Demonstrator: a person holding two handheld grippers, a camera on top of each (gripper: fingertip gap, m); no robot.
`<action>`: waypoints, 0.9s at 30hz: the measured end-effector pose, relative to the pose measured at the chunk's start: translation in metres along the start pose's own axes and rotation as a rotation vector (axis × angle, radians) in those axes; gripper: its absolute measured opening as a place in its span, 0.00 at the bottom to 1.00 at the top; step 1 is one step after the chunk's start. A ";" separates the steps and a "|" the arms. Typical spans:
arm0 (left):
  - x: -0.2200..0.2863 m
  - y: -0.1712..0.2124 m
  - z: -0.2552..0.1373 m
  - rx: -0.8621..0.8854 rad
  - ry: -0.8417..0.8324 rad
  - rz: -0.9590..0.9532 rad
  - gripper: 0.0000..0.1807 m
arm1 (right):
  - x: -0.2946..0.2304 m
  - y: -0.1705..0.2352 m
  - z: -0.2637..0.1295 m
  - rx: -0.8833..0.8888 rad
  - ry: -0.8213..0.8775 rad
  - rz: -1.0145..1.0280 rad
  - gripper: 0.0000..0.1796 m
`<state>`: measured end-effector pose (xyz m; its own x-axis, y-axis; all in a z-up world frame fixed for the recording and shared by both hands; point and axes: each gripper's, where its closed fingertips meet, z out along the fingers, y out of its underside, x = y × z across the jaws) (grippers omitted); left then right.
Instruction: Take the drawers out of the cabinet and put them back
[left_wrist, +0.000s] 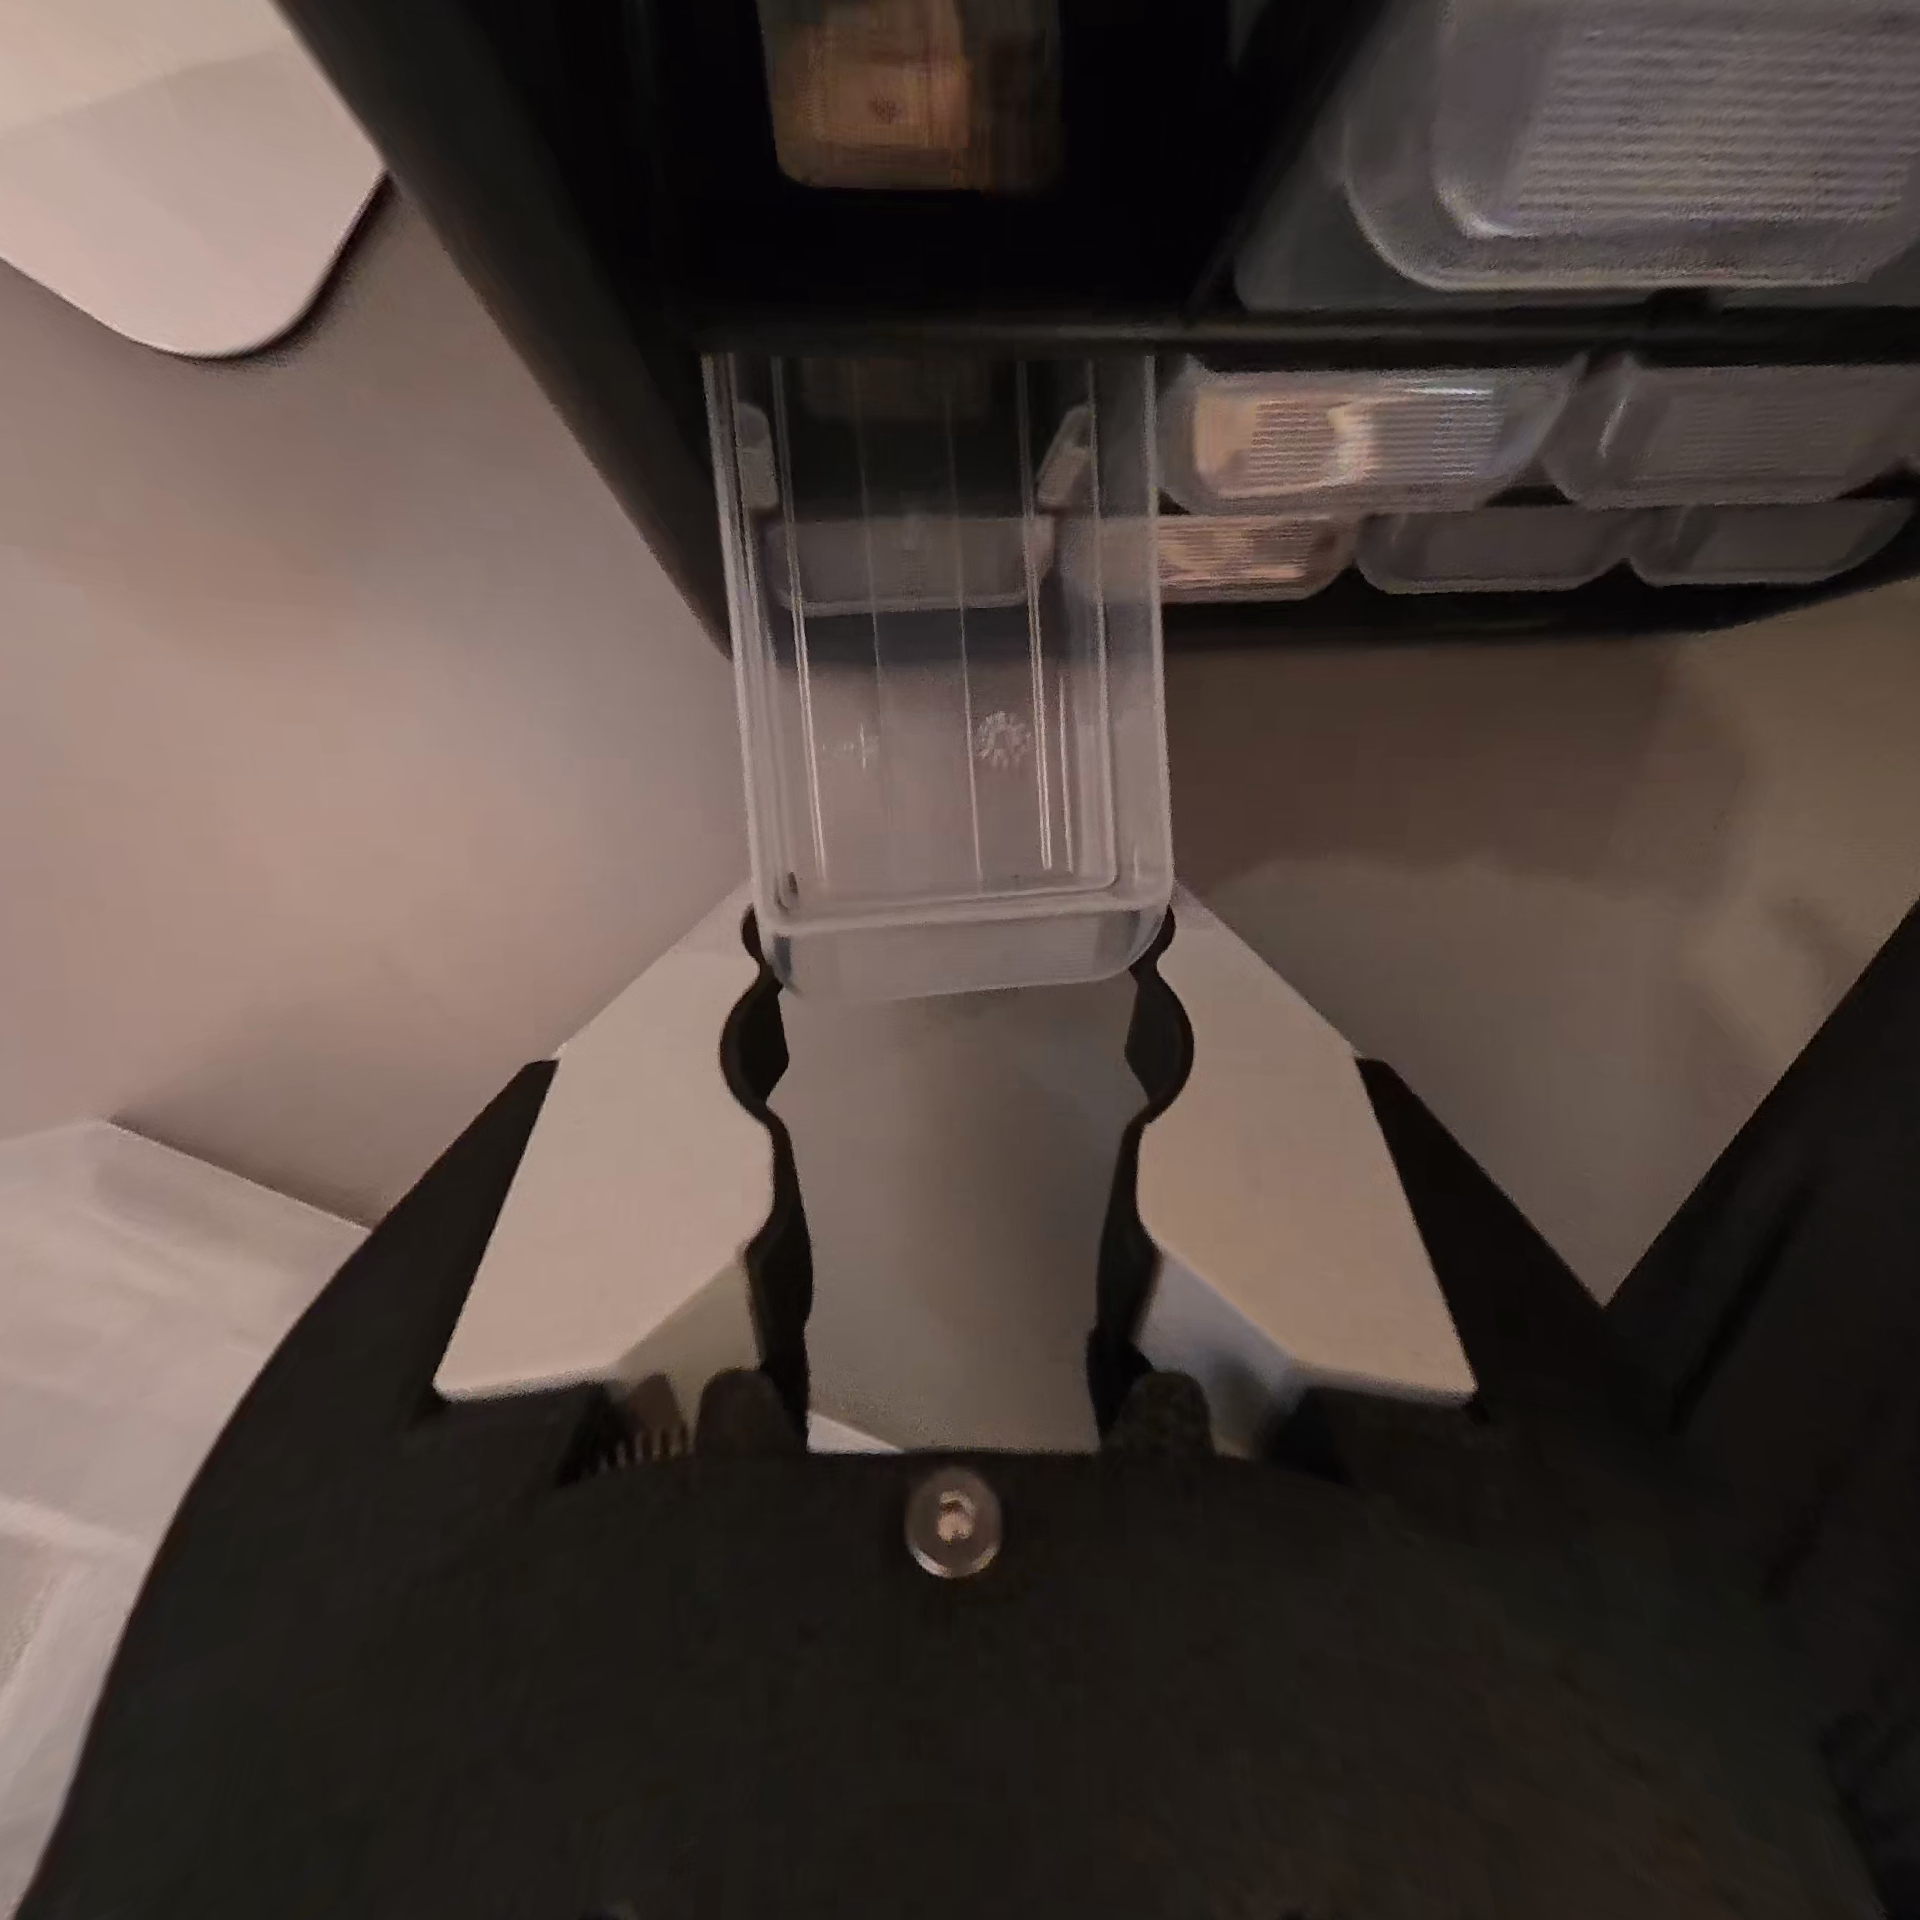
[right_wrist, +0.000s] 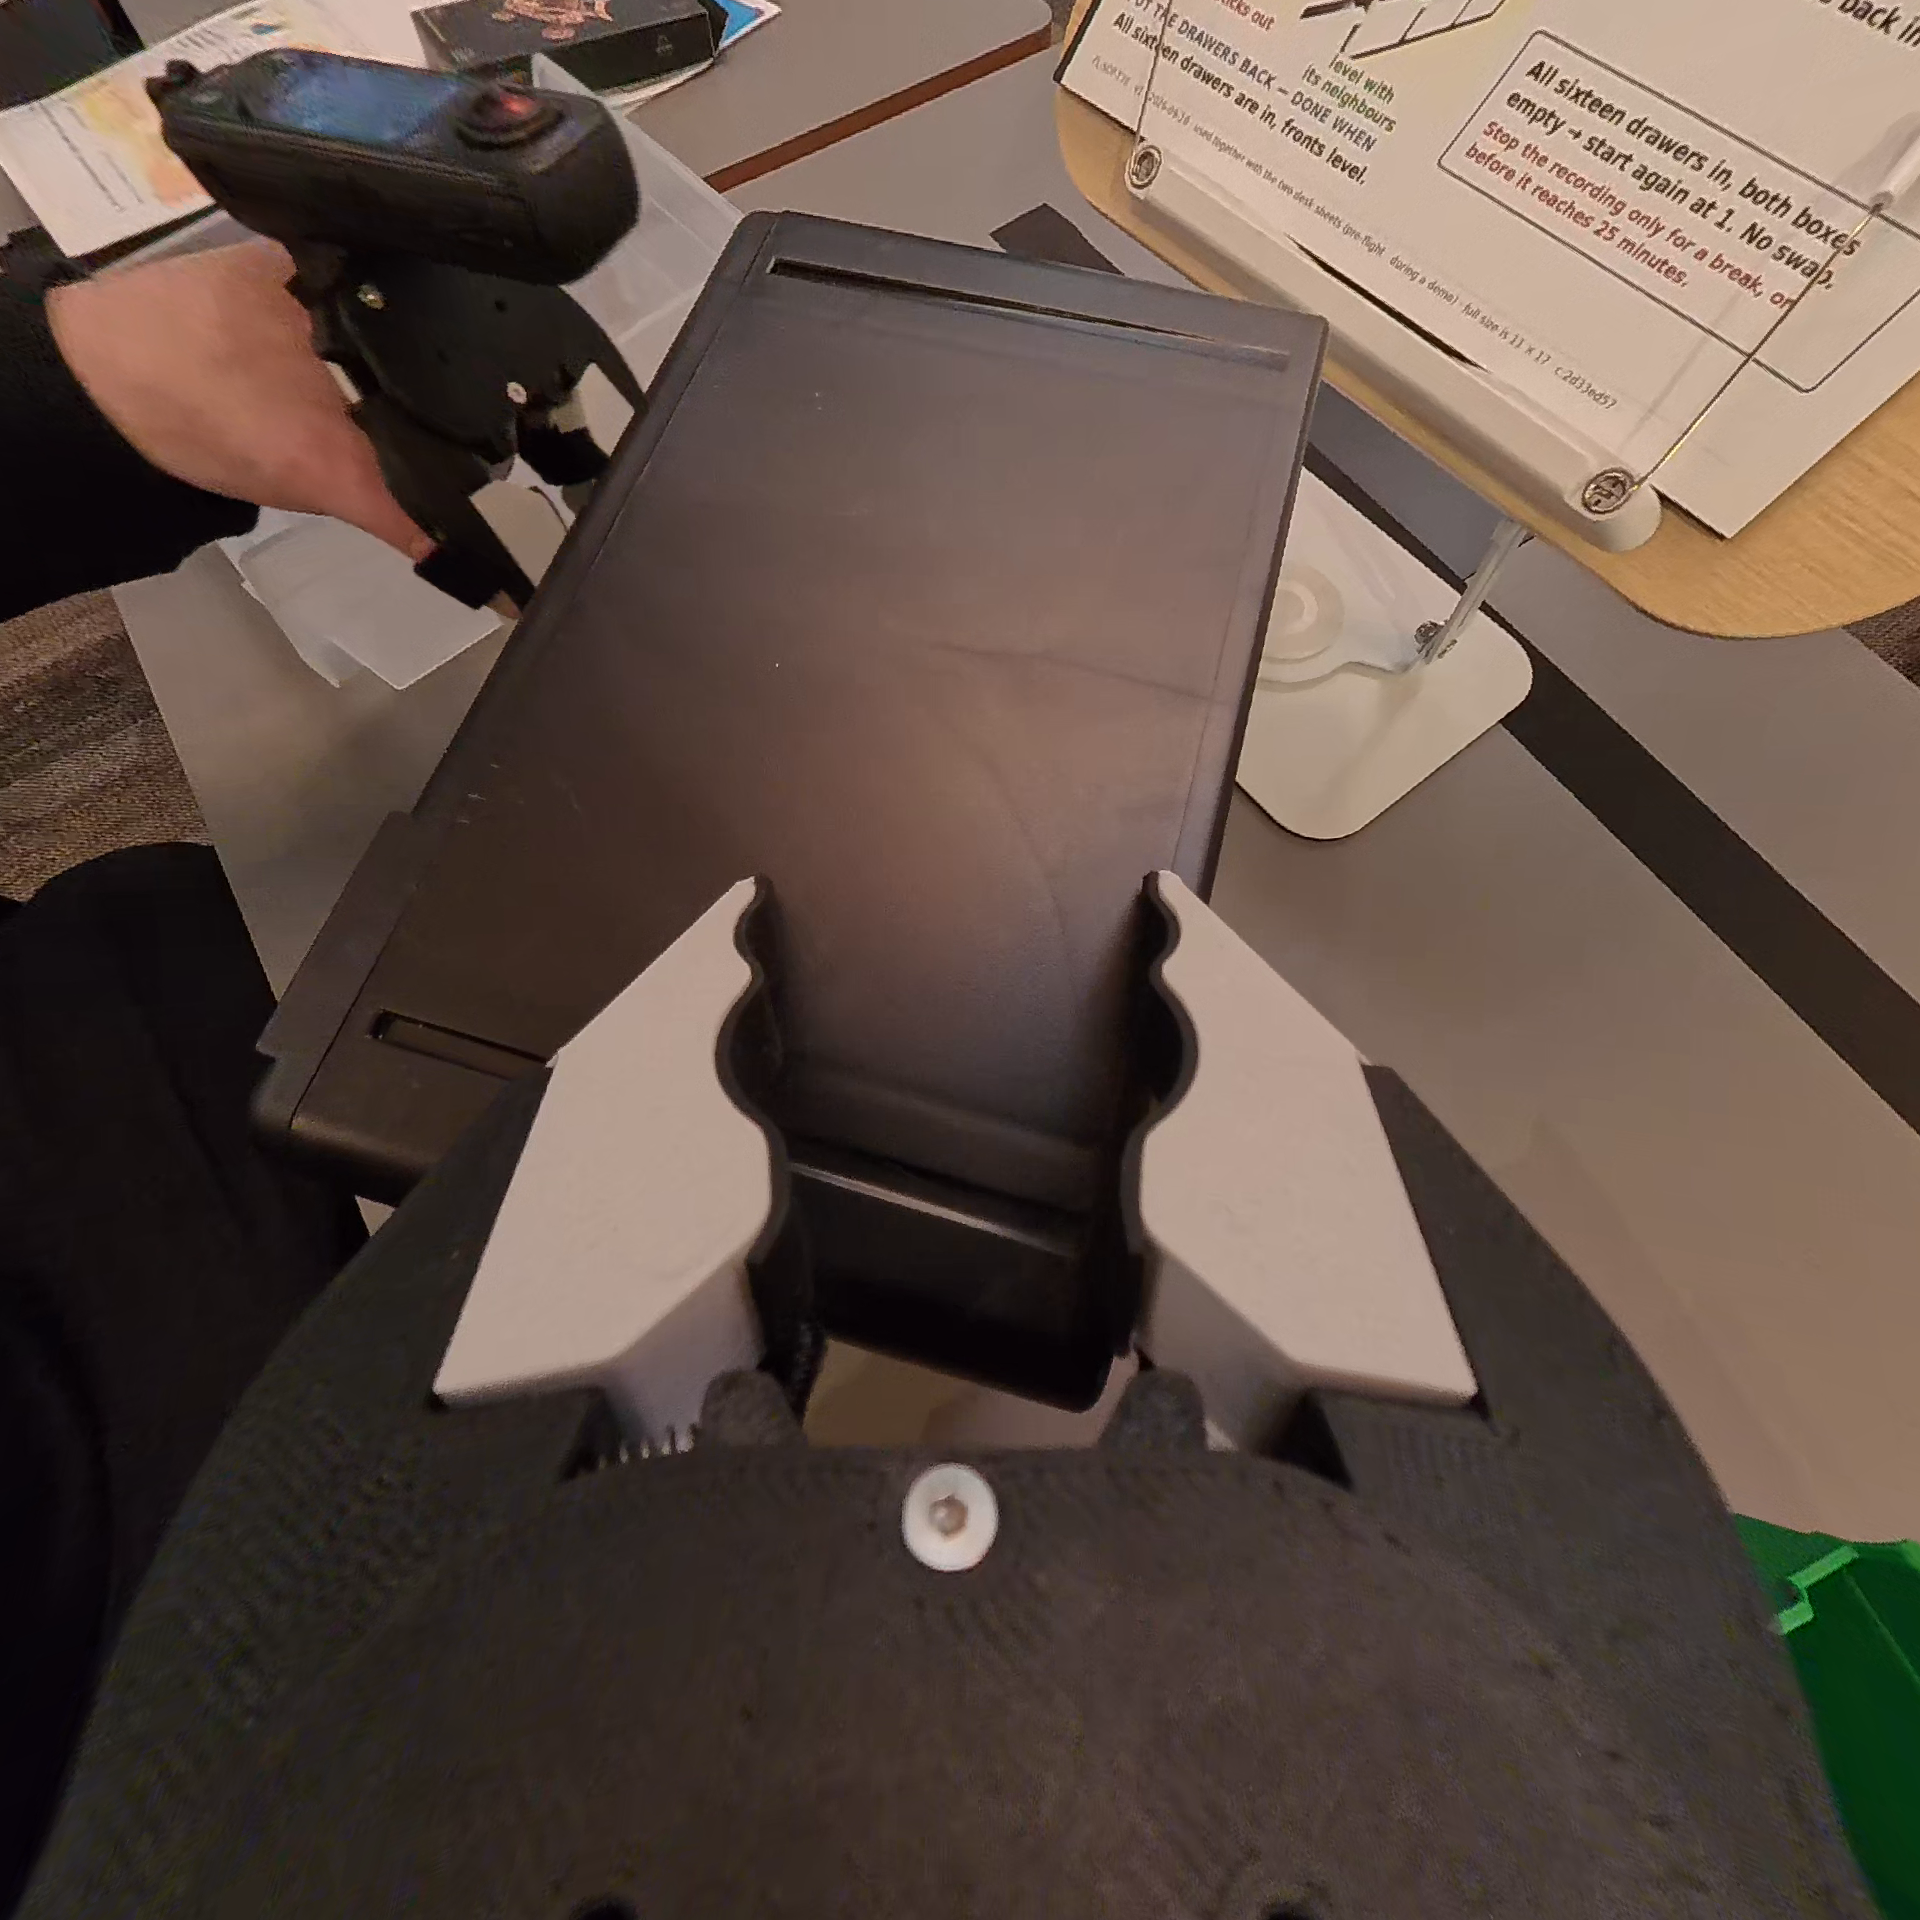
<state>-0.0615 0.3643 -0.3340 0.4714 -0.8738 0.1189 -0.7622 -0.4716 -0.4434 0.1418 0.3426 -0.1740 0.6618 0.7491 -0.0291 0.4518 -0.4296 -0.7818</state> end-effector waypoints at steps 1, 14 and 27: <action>-0.004 -0.001 0.002 -0.023 -0.017 0.015 0.35 | 0.000 0.000 0.000 0.000 0.000 0.000 0.38; -0.009 -0.018 0.007 -0.047 -0.034 0.091 0.40 | 0.001 0.000 0.000 0.001 0.002 0.001 0.37; -0.054 -0.059 -0.002 0.128 -0.197 -0.107 0.56 | 0.001 -0.001 0.000 0.003 0.006 0.003 0.36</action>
<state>-0.0431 0.4384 -0.3125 0.6333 -0.7739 0.0010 -0.6470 -0.5302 -0.5481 0.1425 0.3435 -0.1734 0.6669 0.7446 -0.0281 0.4479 -0.4308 -0.7834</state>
